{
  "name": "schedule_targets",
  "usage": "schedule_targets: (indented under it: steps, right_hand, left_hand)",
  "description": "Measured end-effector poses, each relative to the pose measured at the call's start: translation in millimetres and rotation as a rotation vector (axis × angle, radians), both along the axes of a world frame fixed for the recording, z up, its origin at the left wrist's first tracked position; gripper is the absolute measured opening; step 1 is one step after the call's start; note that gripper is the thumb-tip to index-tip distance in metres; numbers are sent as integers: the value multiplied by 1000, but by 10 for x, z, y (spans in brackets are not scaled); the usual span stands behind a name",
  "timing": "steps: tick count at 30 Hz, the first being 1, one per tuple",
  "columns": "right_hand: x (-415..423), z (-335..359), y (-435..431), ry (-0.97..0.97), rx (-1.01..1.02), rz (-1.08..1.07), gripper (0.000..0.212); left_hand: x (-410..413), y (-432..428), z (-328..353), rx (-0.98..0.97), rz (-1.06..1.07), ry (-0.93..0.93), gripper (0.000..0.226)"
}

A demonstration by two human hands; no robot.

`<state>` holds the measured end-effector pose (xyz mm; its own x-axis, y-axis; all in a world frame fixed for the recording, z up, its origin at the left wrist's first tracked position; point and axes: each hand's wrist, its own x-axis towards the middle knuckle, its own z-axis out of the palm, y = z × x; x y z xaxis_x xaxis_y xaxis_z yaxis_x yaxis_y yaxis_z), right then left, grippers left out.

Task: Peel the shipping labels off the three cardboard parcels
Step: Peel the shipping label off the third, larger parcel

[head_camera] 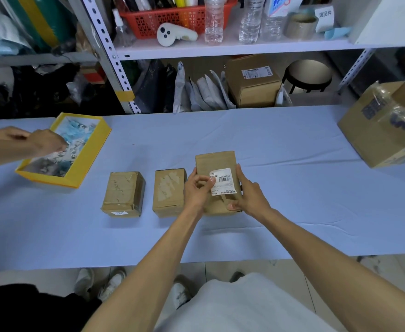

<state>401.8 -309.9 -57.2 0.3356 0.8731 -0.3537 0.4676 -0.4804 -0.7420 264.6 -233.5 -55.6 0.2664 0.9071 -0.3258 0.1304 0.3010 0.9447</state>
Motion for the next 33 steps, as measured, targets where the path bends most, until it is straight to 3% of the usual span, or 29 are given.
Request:
schedule_targets:
  steps: [3,6,9,10,13,15,20,28,33]
  right_hand:
    - [15,-42,9,16,-15,-28,109]
    - [49,-20,1,49,-28,-66,83]
    - [63,34,-16,16,-38,-89,47]
    - [57,29,-10,52,-46,-121,55]
    - [-5,-4,6,4,-73,-26,112]
    - [-31,-13,18,-13,-79,-24,121]
    - [-28,16,56,-38,-78,-55,115]
    - [-33,13,20,-44,-42,-57,91]
    - [-62,50,-2,-32,-34,-59,101]
  left_hand:
    - [9,9,11,-7,22,-44,18]
    - [18,76,126,-98,68,-139,9]
    - [41,82,205,-43,5,-85,17]
    - [35,76,203,-26,-17,-65,17]
    - [-44,82,144,-36,-11,-35,8]
    - [-120,114,98,-18,43,-17,16]
    - [-221,160,165,168,230,63,22]
    - [-268,155,118,178,135,182,25]
    - [-287,145,111,191,147,205,24]
